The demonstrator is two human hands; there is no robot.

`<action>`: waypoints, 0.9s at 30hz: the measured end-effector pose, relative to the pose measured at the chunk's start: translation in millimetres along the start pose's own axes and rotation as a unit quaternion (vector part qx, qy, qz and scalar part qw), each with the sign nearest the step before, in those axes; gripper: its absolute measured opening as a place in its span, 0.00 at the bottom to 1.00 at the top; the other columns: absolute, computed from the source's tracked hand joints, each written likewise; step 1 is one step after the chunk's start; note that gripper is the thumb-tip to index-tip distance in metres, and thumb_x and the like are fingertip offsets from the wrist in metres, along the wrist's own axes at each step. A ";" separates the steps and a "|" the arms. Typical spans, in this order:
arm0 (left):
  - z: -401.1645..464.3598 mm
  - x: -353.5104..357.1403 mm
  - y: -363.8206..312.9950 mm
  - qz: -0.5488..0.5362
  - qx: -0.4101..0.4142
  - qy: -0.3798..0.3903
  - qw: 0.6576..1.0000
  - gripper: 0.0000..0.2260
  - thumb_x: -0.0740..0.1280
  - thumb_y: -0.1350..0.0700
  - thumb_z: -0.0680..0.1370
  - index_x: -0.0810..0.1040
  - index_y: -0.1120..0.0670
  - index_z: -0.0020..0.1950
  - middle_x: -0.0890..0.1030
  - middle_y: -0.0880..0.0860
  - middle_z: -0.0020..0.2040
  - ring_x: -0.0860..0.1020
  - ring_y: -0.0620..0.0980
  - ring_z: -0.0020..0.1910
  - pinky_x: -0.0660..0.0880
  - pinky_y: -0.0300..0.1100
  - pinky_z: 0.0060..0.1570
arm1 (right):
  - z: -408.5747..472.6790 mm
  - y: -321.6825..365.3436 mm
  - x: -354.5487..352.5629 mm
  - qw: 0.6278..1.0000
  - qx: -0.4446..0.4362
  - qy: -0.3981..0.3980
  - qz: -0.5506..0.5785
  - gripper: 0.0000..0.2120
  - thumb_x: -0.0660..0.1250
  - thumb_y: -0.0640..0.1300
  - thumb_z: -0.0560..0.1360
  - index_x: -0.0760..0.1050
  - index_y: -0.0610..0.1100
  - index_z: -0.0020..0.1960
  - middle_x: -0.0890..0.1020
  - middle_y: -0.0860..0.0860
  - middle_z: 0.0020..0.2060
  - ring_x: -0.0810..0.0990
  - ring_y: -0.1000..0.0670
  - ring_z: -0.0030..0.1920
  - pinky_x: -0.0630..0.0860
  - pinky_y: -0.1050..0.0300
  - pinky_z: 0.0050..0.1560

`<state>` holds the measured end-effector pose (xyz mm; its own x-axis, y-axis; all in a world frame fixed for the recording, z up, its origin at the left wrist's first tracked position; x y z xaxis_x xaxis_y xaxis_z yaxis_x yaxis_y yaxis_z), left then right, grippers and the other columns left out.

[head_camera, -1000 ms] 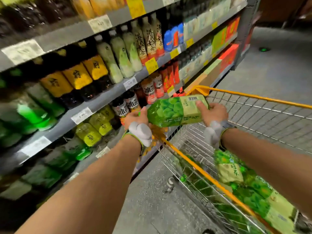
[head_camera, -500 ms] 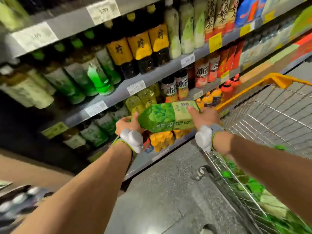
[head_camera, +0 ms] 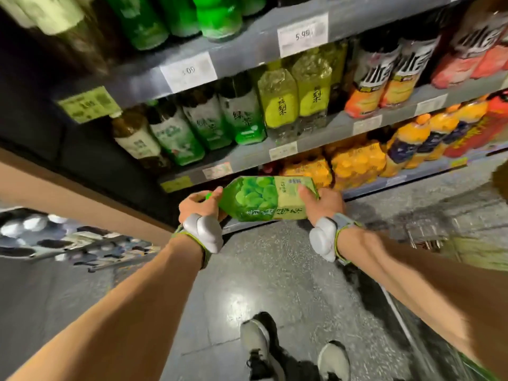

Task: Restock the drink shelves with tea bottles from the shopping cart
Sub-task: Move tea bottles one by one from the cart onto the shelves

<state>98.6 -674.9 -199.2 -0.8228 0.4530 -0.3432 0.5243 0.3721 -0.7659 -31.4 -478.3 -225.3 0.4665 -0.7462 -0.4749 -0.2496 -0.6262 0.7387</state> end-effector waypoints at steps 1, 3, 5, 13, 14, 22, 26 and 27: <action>10.0 -2.1 10.9 0.002 -0.008 -0.014 1.000 0.09 0.75 0.50 0.70 0.81 0.53 0.42 0.83 0.62 0.51 0.83 0.59 0.49 0.80 0.56 0.52 | 8.6 -7.9 15.5 1.000 0.001 0.005 -0.007 0.24 0.64 0.57 0.76 0.63 0.45 0.28 0.71 0.43 0.33 0.74 0.41 0.42 0.63 0.55 0.40; 39.0 -3.2 37.9 0.038 0.016 -0.013 0.999 0.09 0.73 0.46 0.69 0.80 0.50 0.43 0.83 0.60 0.53 0.82 0.58 0.52 0.78 0.55 0.56 | 24.4 -24.5 47.0 1.000 0.008 0.008 -0.018 0.24 0.64 0.59 0.75 0.64 0.44 0.29 0.72 0.42 0.34 0.73 0.43 0.41 0.63 0.54 0.40; 54.3 -2.9 50.4 0.059 0.027 -0.008 0.998 0.11 0.71 0.42 0.68 0.79 0.48 0.44 0.83 0.58 0.53 0.81 0.57 0.54 0.77 0.54 0.58 | 35.5 -35.0 63.7 0.999 0.023 0.014 -0.028 0.25 0.63 0.61 0.75 0.72 0.39 0.35 0.76 0.39 0.40 0.76 0.41 0.44 0.65 0.53 0.41; 185.7 -0.7 124.6 -0.011 -0.004 -0.053 0.999 0.17 0.72 0.42 0.57 0.78 0.53 0.36 0.84 0.61 0.47 0.83 0.60 0.48 0.79 0.56 0.53 | 101.7 -80.8 185.6 0.999 0.018 0.028 -0.026 0.27 0.63 0.62 0.75 0.67 0.41 0.29 0.77 0.36 0.33 0.81 0.36 0.38 0.79 0.37 0.43; 197.2 -0.3 127.4 0.013 0.007 -0.053 0.998 0.18 0.71 0.41 0.59 0.79 0.53 0.40 0.83 0.61 0.50 0.82 0.59 0.51 0.79 0.55 0.55 | 112.4 -85.7 202.6 0.999 0.012 0.042 -0.017 0.26 0.63 0.60 0.75 0.68 0.41 0.30 0.79 0.36 0.35 0.81 0.37 0.37 0.79 0.36 0.44; 300.4 20.1 164.0 0.112 0.064 -0.044 0.991 0.28 0.66 0.42 0.71 0.77 0.62 0.62 0.79 0.62 0.61 0.78 0.60 0.60 0.76 0.52 0.60 | 205.0 -111.4 293.3 0.996 -0.021 0.090 -0.005 0.30 0.60 0.68 0.71 0.75 0.39 0.46 0.81 0.37 0.48 0.80 0.35 0.51 0.78 0.37 0.52; 294.5 30.6 140.9 0.096 0.108 -0.176 0.974 0.17 0.75 0.45 0.66 0.84 0.55 0.47 0.84 0.56 0.49 0.82 0.55 0.50 0.78 0.43 0.50 | 247.7 -131.4 325.6 0.991 -0.047 0.129 -0.004 0.36 0.56 0.75 0.65 0.72 0.41 0.43 0.78 0.41 0.43 0.80 0.36 0.52 0.78 0.40 0.54; 289.4 32.8 134.3 0.122 0.120 -0.168 0.971 0.14 0.74 0.46 0.69 0.84 0.54 0.48 0.84 0.55 0.50 0.82 0.55 0.52 0.77 0.43 0.50 | 236.6 -120.9 322.5 0.990 -0.042 0.132 0.003 0.38 0.55 0.75 0.66 0.73 0.40 0.48 0.79 0.41 0.44 0.81 0.40 0.48 0.79 0.44 0.50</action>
<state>78.6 -844.5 -470.7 -0.7275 0.1985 -0.6568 0.6788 0.0687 -0.7311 -51.5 -696.7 -580.9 0.6735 -0.6575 -0.3378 -0.1859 -0.5930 0.7835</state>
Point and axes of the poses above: each hand's wrist, its own z-axis towards the middle knuckle, its own x-axis out of the palm, y = z × x, the point moved 1 cm from there along z, towards the middle knuckle
